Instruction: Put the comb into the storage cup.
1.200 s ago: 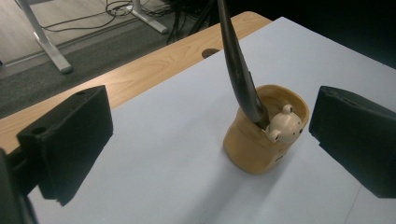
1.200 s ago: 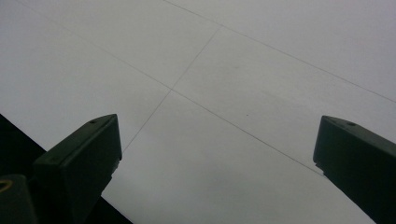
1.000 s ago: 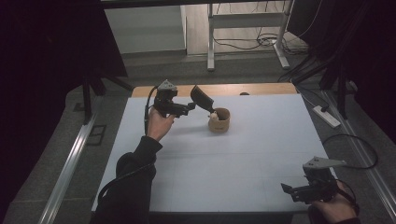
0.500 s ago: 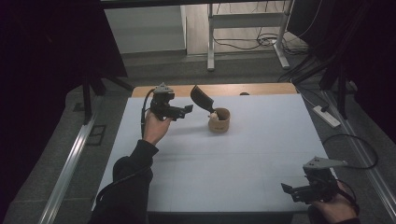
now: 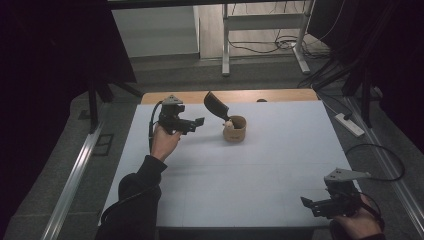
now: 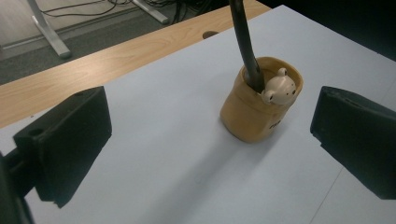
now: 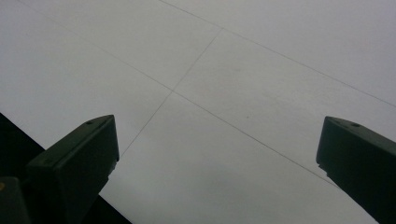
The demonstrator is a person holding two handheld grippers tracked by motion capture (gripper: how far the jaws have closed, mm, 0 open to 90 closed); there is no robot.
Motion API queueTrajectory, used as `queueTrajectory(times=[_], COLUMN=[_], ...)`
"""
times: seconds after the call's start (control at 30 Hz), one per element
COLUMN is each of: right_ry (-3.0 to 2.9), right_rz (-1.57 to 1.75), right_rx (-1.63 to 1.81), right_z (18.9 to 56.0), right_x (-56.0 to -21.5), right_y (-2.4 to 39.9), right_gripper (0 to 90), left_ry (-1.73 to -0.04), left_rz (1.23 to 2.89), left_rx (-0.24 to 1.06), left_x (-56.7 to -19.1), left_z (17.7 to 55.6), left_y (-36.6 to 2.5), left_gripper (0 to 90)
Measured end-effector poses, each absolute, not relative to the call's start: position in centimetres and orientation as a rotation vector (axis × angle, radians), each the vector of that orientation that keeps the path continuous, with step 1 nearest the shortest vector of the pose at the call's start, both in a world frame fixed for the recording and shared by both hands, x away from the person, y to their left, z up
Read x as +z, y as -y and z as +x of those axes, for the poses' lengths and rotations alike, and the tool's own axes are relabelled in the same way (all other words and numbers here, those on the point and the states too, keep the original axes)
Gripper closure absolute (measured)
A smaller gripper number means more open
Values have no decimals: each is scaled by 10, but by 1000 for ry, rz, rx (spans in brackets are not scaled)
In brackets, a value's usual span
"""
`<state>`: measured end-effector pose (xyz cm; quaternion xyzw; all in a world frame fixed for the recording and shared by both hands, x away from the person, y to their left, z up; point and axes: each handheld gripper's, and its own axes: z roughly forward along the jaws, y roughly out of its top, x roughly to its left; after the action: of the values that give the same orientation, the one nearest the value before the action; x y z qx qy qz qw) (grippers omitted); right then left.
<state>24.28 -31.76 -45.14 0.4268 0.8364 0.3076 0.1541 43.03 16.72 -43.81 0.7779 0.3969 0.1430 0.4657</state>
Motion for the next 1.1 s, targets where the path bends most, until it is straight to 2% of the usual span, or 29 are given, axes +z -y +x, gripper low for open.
queueTrajectory(times=[1.1], right_ry=[-2397], right_rz=[1210], right_rx=[889], right_z=[242], right_x=[-451], right_y=[318], right_gripper=[0], left_ry=[-992], left_rz=[1930], left_rx=[325], left_x=[-460], left_z=[407], left_y=[-172], left_gripper=[0])
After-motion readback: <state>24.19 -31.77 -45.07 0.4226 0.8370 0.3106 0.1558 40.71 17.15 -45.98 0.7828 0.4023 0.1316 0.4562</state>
